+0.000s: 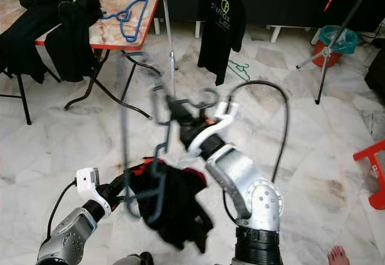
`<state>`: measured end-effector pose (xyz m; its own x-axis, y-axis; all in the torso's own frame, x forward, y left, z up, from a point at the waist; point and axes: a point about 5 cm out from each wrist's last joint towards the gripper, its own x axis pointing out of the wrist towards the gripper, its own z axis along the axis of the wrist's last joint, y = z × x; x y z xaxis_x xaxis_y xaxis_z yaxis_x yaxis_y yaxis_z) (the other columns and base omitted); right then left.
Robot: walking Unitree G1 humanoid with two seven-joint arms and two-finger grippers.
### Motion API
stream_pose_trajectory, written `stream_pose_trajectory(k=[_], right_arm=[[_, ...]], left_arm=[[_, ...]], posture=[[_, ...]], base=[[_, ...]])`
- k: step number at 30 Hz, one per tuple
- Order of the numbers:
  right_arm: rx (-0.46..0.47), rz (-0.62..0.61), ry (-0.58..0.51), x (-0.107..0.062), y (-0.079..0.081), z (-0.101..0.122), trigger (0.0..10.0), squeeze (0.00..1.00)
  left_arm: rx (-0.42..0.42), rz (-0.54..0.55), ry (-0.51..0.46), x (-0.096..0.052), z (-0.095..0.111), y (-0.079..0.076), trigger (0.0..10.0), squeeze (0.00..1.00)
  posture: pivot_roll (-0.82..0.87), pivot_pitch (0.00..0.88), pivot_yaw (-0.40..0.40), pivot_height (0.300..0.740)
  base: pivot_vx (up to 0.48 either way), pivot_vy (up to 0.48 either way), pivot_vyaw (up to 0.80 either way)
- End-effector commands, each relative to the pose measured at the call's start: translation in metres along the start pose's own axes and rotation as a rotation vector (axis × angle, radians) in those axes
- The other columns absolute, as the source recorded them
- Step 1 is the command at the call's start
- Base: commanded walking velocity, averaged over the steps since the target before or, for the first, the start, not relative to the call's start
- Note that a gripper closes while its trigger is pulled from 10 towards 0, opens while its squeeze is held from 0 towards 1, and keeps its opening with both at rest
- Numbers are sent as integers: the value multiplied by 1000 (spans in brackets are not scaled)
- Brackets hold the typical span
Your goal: Hang hanger
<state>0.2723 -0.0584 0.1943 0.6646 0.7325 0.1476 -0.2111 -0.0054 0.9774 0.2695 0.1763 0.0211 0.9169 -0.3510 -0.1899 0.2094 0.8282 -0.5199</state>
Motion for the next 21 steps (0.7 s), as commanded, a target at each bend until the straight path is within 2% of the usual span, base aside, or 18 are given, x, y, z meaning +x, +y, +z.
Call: stream_pose_trajectory(k=[1,2,4,5,6,8,10,12,13,14,15,16,19,20,21], right_arm=[[143,123,28,13,16,-29,10000,0],[144,104,37,13,15,-30,10000,0],[126,-22,83,14,8,-41,10000,0],[126,-22,83,14,8,-41,10000,0],[153,-81,111,12,6,-48,10000,0],[178,-87,118,12,7,-49,10000,0],[41,-145,194,4,8,-55,10000,0],[-23,-155,210,-1,8,-53,10000,0],[-125,-158,240,-6,8,-50,10000,0],[-125,-158,240,-6,8,-50,10000,0],[-228,-153,281,-12,10,-47,10000,0],[-268,-138,305,-15,11,-47,10000,0],[-266,-69,370,-22,18,-52,10000,0],[-377,-62,431,-27,19,-55,10000,0],[-377,-62,431,-27,19,-55,10000,0]], left_arm=[[1,7,23,-3,-4,2,10000,0],[2,8,24,-4,-4,2,10000,0],[3,9,28,-4,-4,2,10000,0],[3,9,28,-4,-4,2,10000,0],[5,10,33,-4,-5,2,10000,0],[6,10,34,-4,-5,2,10000,0],[14,10,41,-4,-5,2,10000,0],[15,9,43,-4,-6,2,10000,0],[15,9,46,-4,-7,2,10000,0],[15,9,46,-4,-7,2,10000,0],[16,6,50,-4,-8,1,10000,0],[16,4,52,-4,-8,1,10000,0],[20,-1,58,-4,-9,0,10000,0],[21,-3,59,-4,-8,0,10000,0],[21,-3,59,-4,-8,0,10000,0]], posture=[[91,102,-43,740],[91,101,-43,740],[88,103,-43,740],[88,103,-43,740],[90,103,-44,740],[90,103,-44,740],[84,104,-45,740],[84,104,-45,740],[76,104,-43,740],[76,104,-43,740],[76,104,-42,740],[76,104,-42,740],[73,104,-42,740],[77,104,-44,740],[77,104,-44,740]], base=[[0,0,0],[0,0,0],[0,0,0],[0,0,0],[0,0,0],[0,0,0],[0,0,0],[0,0,0],[0,0,0],[0,0,0],[0,0,0],[0,0,0],[0,0,0],[0,0,0],[0,0,0]])
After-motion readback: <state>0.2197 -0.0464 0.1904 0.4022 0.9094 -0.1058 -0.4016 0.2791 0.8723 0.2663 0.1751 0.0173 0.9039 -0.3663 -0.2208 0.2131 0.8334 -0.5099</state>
